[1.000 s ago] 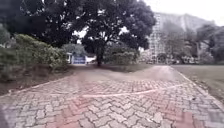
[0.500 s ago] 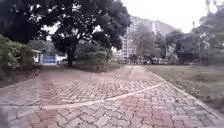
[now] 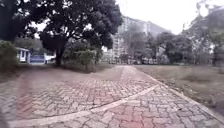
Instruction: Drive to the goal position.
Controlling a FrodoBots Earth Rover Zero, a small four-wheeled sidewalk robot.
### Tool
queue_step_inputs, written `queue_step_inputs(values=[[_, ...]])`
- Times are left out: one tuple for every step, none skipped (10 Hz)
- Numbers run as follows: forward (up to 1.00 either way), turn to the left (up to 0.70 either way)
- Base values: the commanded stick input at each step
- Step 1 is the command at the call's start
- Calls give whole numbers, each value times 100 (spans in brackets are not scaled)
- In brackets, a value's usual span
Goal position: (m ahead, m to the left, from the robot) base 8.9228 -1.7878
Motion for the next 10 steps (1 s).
queue_step_inputs(values=[[70,0],[70,0],[70,0],[70,0],[70,0],[70,0],[70,0],[70,0],[70,0],[70,0]])
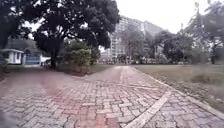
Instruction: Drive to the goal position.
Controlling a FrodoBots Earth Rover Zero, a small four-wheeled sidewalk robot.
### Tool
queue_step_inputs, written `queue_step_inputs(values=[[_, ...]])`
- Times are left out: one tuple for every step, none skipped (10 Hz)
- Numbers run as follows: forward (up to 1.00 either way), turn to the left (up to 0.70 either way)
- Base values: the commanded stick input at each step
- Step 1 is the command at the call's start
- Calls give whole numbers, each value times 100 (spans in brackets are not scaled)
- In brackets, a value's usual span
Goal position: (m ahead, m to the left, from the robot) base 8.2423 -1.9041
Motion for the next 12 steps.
queue_step_inputs(values=[[70,0],[70,0],[70,0],[70,0],[70,0],[70,0],[70,0],[70,0],[70,0],[70,0],[70,0],[70,0]])
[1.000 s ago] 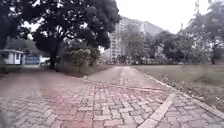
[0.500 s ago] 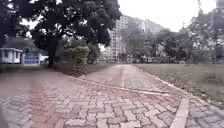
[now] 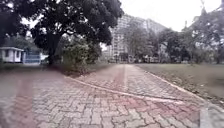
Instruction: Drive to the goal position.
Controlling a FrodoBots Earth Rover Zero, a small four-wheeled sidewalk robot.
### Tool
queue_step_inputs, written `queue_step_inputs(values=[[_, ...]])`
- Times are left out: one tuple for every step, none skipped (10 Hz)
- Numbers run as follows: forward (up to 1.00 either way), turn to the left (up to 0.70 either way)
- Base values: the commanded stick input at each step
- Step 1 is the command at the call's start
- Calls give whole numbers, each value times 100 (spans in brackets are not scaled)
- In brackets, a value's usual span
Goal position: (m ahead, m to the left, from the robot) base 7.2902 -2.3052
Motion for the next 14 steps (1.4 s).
queue_step_inputs(values=[[70,0],[70,0],[70,0],[70,-2],[70,-4],[70,-35],[70,-35],[70,0],[70,0],[70,0],[70,0],[70,0],[70,0],[70,0]])
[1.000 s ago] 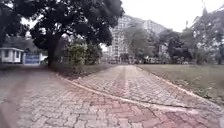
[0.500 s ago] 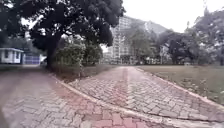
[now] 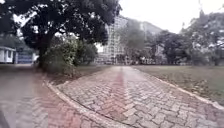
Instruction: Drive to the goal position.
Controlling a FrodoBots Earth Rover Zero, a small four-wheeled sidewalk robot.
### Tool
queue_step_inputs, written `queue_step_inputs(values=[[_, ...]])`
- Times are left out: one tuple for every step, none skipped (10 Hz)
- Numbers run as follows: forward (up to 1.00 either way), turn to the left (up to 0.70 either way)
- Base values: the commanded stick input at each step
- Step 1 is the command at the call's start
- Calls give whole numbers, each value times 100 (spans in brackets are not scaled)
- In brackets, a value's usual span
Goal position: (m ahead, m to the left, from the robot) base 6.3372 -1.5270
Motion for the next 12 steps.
queue_step_inputs(values=[[70,0],[70,0],[70,0],[70,0],[70,0],[70,0],[70,0],[70,0],[70,0],[70,-1],[70,-2],[70,-23]])
